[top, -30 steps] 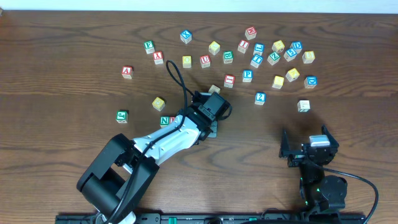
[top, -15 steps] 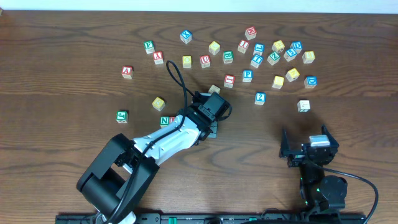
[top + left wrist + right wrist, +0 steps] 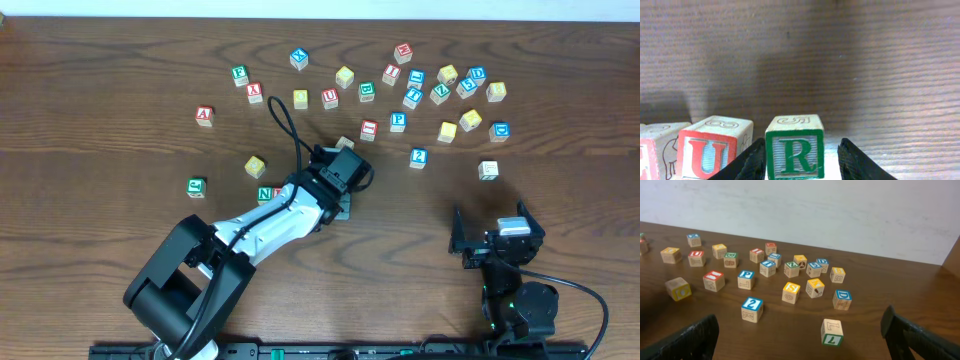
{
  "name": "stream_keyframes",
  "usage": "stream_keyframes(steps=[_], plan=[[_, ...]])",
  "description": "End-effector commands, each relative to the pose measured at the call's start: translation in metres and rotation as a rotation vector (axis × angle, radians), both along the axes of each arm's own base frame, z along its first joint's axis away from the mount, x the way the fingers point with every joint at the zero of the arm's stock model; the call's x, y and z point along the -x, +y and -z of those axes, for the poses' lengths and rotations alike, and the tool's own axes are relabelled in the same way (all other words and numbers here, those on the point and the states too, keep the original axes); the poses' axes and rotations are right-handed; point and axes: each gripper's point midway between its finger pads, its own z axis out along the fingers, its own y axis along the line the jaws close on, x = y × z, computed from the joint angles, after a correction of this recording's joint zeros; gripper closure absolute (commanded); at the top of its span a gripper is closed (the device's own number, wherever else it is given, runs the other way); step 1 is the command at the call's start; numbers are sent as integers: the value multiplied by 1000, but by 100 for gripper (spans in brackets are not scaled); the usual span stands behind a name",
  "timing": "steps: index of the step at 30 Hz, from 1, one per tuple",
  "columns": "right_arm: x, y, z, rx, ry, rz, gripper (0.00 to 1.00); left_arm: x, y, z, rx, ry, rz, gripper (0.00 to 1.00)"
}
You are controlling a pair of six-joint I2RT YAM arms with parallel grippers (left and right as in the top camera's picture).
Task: Spell out NEURIPS
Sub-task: 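Open the left gripper and raise it away toward the upper left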
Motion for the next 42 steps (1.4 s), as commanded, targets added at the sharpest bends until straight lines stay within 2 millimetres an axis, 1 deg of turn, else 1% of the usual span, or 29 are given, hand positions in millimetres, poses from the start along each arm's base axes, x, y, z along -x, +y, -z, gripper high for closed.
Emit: stream_keyframes(steps=[1, 5, 9, 12, 13, 15, 17, 20, 24, 26, 27, 32, 33, 38, 42], plan=[[0, -2, 1, -15, 5, 11, 1, -10, -6, -20, 24, -45, 14, 55], [0, -2, 1, -15, 5, 10, 1, -13, -8, -36, 40, -82, 39, 55], [0, -2, 1, -14, 5, 11, 1, -17, -5, -61, 53, -143, 35, 54], [0, -2, 1, -15, 5, 11, 1, -19, -5, -84, 75, -195, 56, 54], [0, -2, 1, -14, 5, 11, 1, -19, -6, -95, 89, -220, 66, 53], [0, -2, 1, -15, 5, 11, 1, -18, -5, -109, 107, -249, 73, 53], [0, -2, 1, -15, 5, 10, 1, -18, -5, -123, 116, -281, 96, 46], [0, -2, 1, -15, 5, 10, 1, -19, 1, -146, 105, -348, 124, 44], [0, -2, 1, -14, 4, 11, 1, -22, 19, -176, 70, -439, 127, 38], [0, -2, 1, -15, 5, 11, 1, -26, 33, -191, 67, -472, 112, 38], [0, -2, 1, -14, 5, 11, 1, -28, 41, -195, 62, -477, 97, 34], [0, -2, 1, -14, 5, 11, 1, -42, 102, -212, 7, -470, -29, 32], [0, -2, 1, -15, 5, 11, 1, -44, 110, -215, 0, -462, -30, 32], [0, -2, 1, -15, 5, 11, 1, -50, 137, -230, 3, -437, -1, 31], [0, -2, 1, -15, 5, 11, 1, -55, 153, -240, 10, -445, 23, 31]])
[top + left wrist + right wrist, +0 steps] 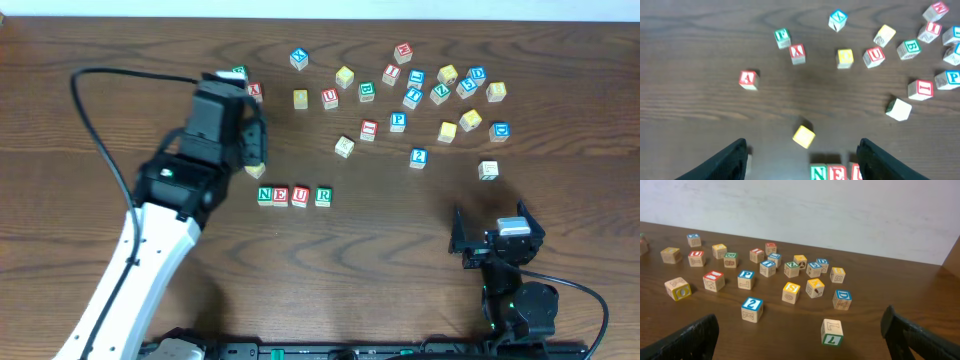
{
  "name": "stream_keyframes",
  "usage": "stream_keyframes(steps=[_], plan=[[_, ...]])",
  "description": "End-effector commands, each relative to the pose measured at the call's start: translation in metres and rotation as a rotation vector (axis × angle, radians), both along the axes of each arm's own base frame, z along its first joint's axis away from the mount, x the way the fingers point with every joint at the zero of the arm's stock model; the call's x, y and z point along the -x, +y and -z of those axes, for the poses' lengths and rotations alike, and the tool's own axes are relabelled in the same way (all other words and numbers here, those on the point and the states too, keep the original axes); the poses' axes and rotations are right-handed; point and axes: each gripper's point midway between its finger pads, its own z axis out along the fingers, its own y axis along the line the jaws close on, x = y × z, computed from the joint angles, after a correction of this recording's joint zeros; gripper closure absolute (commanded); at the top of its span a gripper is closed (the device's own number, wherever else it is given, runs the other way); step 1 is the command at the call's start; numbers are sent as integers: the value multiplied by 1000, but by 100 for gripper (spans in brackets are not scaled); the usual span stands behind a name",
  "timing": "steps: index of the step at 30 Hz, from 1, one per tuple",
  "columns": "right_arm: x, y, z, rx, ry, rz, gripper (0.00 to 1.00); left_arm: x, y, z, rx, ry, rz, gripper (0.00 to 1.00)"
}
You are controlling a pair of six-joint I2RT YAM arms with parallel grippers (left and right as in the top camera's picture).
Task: Spell out NEURIPS
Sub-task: 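Open the left gripper and raise it away toward the upper left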
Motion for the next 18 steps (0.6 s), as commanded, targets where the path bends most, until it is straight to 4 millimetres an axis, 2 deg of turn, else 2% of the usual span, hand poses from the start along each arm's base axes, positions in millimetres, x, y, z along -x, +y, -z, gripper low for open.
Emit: stream_keyframes(steps=[1, 10, 12, 18], plan=[[0, -2, 1, -15, 5, 11, 1, -4, 7, -23, 7, -40, 80, 31], [0, -2, 1, -14, 5, 11, 1, -8, 22, -26, 61, -41, 125, 31], [0, -2, 1, -14, 5, 11, 1, -8, 25, -25, 58, -39, 121, 28], [0, -2, 1, -15, 5, 10, 1, -8, 25, -25, 39, -41, 139, 26]])
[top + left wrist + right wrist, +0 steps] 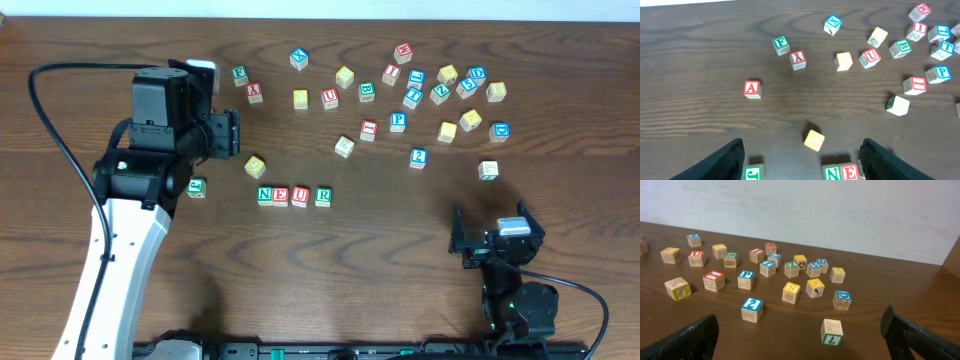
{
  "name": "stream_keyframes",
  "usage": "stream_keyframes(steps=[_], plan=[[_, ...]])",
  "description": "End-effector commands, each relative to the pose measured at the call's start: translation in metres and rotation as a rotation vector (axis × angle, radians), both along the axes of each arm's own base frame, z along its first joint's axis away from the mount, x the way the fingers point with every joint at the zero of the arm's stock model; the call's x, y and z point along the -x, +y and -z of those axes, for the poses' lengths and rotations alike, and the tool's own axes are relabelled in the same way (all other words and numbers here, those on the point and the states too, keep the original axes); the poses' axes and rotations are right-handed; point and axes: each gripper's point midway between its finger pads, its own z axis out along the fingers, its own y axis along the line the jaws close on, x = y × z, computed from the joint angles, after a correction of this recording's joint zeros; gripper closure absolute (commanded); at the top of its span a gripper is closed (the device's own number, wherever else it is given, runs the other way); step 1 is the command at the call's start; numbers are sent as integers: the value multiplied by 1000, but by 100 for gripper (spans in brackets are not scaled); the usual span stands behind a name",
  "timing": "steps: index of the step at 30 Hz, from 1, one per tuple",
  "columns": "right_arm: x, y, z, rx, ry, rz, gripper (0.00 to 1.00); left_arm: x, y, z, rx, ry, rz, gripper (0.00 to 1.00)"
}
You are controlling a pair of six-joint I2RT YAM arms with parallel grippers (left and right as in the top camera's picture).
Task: Spell out NEURIPS
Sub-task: 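Open the left gripper and raise it away toward the upper left, then move the right gripper over the blocks near the red I block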
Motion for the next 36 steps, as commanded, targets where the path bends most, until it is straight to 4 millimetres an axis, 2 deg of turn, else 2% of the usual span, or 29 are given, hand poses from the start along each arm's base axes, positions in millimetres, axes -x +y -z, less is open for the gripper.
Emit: stream_keyframes(steps=[1, 7, 12, 16, 18, 20, 22, 24, 27, 30, 34, 36], plan=[[0, -2, 1, -15, 5, 11, 1, 0, -2, -16, -7, -42, 36, 24], [0, -2, -2, -16, -8, 8, 1, 0, -2, -16, -39, -48, 66, 21], [2, 20, -5, -26, -18, -118, 1, 5, -10, -13, -42, -35, 138, 9], [2, 22, -15, -123, -47, -126, 1, 4, -9, -14, -45, -39, 134, 7], [3, 24, -22, -128, -64, -143, 1, 3, -7, -15, -51, -44, 127, 1], [5, 27, -34, -124, -78, -157, 1, 2, -5, -16, -51, -49, 121, 0], [6, 26, -61, -87, -73, -152, 1, -1, -1, -18, -51, -59, 107, 2], [2, 24, -79, -59, -56, -141, 1, -2, 3, -18, -50, -64, 96, 2], [-16, 24, -107, -24, 11, -135, 1, -4, 12, -20, -43, -68, 66, 2], [-45, 25, -131, -24, 116, -134, 1, -6, 22, -20, -43, -70, 39, 2], [-93, 28, -160, -25, 274, -134, 1, -8, 30, -17, -9, -62, 33, 3], [-113, 30, -168, -26, 340, -133, 1, -10, 29, -14, 26, -51, 48, 2]])
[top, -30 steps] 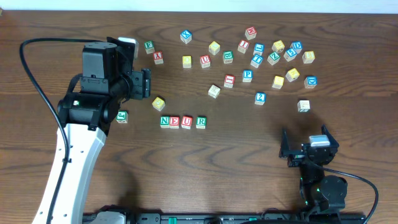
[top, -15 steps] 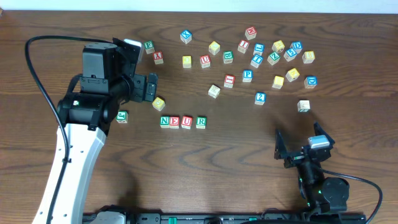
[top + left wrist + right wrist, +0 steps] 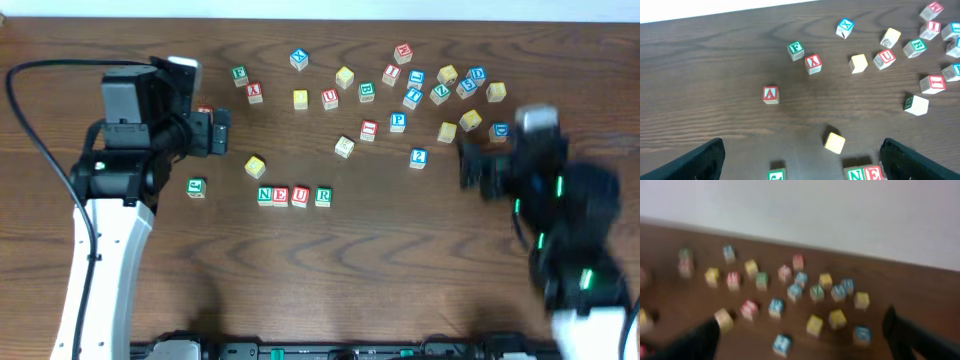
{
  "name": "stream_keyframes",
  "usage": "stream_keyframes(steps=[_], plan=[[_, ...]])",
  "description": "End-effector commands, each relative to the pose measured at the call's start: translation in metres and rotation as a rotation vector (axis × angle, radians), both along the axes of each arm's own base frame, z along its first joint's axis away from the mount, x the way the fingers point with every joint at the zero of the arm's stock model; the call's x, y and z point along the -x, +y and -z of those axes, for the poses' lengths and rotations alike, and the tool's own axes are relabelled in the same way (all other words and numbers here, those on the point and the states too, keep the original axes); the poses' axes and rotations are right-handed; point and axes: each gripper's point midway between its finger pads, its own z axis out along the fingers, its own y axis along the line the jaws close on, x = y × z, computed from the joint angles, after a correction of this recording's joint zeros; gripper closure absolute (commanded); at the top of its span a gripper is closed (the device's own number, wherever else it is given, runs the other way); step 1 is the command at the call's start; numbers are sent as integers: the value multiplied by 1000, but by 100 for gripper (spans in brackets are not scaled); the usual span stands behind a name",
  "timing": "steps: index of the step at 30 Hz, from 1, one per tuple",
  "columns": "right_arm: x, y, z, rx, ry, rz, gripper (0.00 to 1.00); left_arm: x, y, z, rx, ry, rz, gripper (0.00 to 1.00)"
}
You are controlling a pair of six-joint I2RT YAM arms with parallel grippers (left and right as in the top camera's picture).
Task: Spell out NEURIPS
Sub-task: 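Move the right gripper over the blocks near the red I block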
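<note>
Four blocks stand in a row reading N [image 3: 264,195], E [image 3: 281,195], U [image 3: 300,195], R [image 3: 323,195]. The loose red I block [image 3: 369,129], blue P block [image 3: 398,121] and yellow S block [image 3: 447,131] lie behind it. My left gripper [image 3: 215,132] hangs open and empty, high over the left of the table; its view shows the N block [image 3: 856,174] and E block [image 3: 873,173] at the bottom edge. My right gripper [image 3: 478,160], blurred, is open and empty over the right side, right of the blue 2 block [image 3: 418,156].
Many loose letter blocks are scattered along the back right [image 3: 440,85]. A yellow block [image 3: 255,166], a green block [image 3: 196,186] and a red A block [image 3: 771,94] lie left of the row. The table's far edge [image 3: 740,15] meets a white wall.
My right arm has left its resting place at the front right and is now raised over the right side of the table, its view blurred. The left gripper has shifted a little further left.
At first my left gripper had its fingers on either side of the R block at the right end of N, E, U. Then R stood free in the row and the gripper hung open to the back left. The right arm stayed still until now.
</note>
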Motion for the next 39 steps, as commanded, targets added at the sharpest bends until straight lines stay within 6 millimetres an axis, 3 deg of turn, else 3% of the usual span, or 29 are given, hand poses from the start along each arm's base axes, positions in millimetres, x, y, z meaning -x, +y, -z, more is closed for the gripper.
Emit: stream_keyframes(steps=[1, 5, 10, 14, 17, 21, 23, 24, 32, 39], plan=[[-44, 0, -24, 19, 83, 0, 1, -5, -1, -5, 70, -6, 33, 3], [-71, 13, -25, 53, 207, -59, 1, -12, 11, 13, 80, 43, 5, 2], [-89, 33, -5, 49, 350, -115, 1, -18, 13, 30, 90, 89, -4, 3], [-85, 56, 6, -15, 396, -226, 1, -18, 14, 31, 90, 94, -5, 2], [-84, 68, 3, -38, 382, -297, 1, -18, 14, 31, 89, 93, -5, 3], [-96, 56, 2, -67, 378, -157, 5, -18, 14, 32, 90, 94, -5, 2], [-99, 44, 11, -53, 408, -64, 3, -18, 13, 32, 90, 97, -5, 3], [-98, 43, 25, -30, 456, -53, 2, -18, 13, 32, 90, 96, -5, 2], [-111, 62, 85, 97, 641, -177, 4, -18, 13, 32, 90, 96, -5, 2], [-122, 89, 87, 238, 664, -401, 1, -18, 13, 32, 90, 96, -5, 2]])
